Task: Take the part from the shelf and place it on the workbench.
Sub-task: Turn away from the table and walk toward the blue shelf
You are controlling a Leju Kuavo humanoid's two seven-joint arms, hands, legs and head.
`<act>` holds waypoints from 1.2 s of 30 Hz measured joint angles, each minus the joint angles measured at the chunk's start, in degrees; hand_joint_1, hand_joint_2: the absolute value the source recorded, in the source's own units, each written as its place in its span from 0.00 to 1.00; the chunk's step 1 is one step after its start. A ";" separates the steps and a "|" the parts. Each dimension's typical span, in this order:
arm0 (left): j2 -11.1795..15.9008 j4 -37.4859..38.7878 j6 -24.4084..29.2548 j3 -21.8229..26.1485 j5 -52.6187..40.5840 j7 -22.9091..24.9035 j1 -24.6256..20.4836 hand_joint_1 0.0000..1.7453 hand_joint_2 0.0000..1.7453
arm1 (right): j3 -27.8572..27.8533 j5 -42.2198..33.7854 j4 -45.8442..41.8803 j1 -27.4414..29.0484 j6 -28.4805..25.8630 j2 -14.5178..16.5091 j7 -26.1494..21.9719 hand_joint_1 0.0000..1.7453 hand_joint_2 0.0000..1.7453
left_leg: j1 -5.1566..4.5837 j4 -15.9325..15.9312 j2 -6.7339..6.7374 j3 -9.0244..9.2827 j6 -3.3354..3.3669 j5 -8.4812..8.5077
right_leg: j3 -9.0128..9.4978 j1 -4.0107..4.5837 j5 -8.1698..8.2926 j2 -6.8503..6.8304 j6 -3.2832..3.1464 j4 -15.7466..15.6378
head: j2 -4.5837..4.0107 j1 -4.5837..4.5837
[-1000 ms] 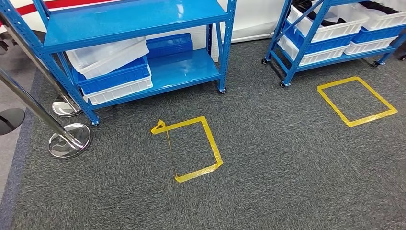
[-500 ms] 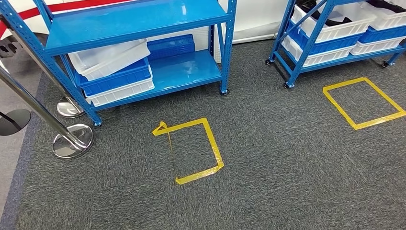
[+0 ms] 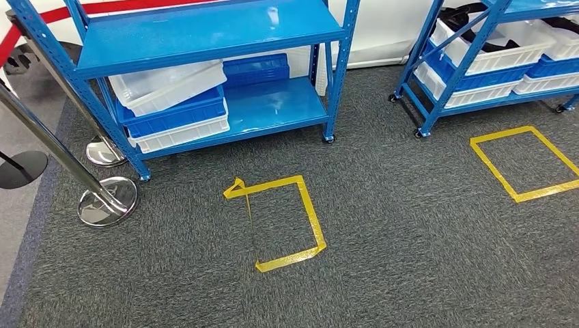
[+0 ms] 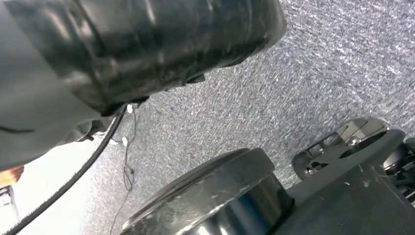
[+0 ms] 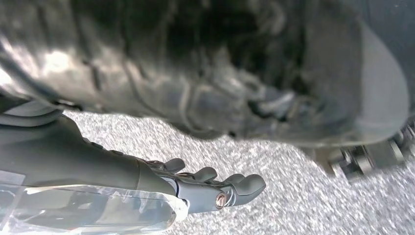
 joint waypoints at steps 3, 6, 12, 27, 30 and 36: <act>-0.05 -0.02 0.09 0.00 0.10 -0.13 -0.14 0.00 0.00 | 0.00 -0.23 0.00 -0.05 -0.03 0.00 -0.04 0.00 0.00 | -0.01 0.10 -0.23 1.35 -0.87 -1.42 | 2.62 0.30 3.37 0.21 -0.64 -8.15 | 0.00 0.07; -0.07 -0.07 0.25 0.00 0.26 -0.21 -0.28 0.00 0.00 | 0.00 -0.43 0.01 0.13 -0.04 -0.02 -0.07 0.00 0.00 | -0.04 0.44 -0.26 1.88 -1.79 -2.00 | 3.62 0.46 3.27 0.19 -1.92 -9.45 | 0.01 0.10; -0.10 -0.08 0.35 0.00 0.46 -0.21 -0.31 0.00 0.00 | 0.00 -0.73 0.03 0.04 -0.05 -0.03 -0.09 0.00 0.00 | 0.33 14.71 0.33 -7.58 -2.89 -5.32 | 6.62 0.46 1.74 0.12 -3.22 -10.56 | 0.00 -0.39; 0.00 -0.12 0.58 0.00 0.63 -0.57 -0.29 0.00 0.00 | 0.02 -1.14 0.04 -0.08 -0.10 0.39 -0.08 0.00 0.00 | -1.14 -1.36 0.28 -2.16 1.10 2.96 | 4.97 0.43 -7.12 0.36 -0.95 2.10 | 0.00 0.41; -0.08 -0.13 0.57 0.00 0.64 -0.58 -0.06 0.00 0.00 | 0.02 -1.20 0.07 0.22 -0.11 0.36 -0.08 0.00 0.00 | -0.68 -0.88 0.00 -0.38 0.57 1.19 | 2.86 -0.14 -2.88 0.31 -0.16 0.22 | 0.00 0.46; -0.16 -0.13 0.63 0.00 0.62 -0.58 -0.58 0.00 0.00 | 0.11 -1.28 0.11 0.29 -0.11 0.33 -0.10 0.00 0.00 | -0.20 0.23 -0.23 0.06 -1.32 -1.21 | 3.84 0.15 2.62 0.87 -1.28 -9.52 | 0.00 0.66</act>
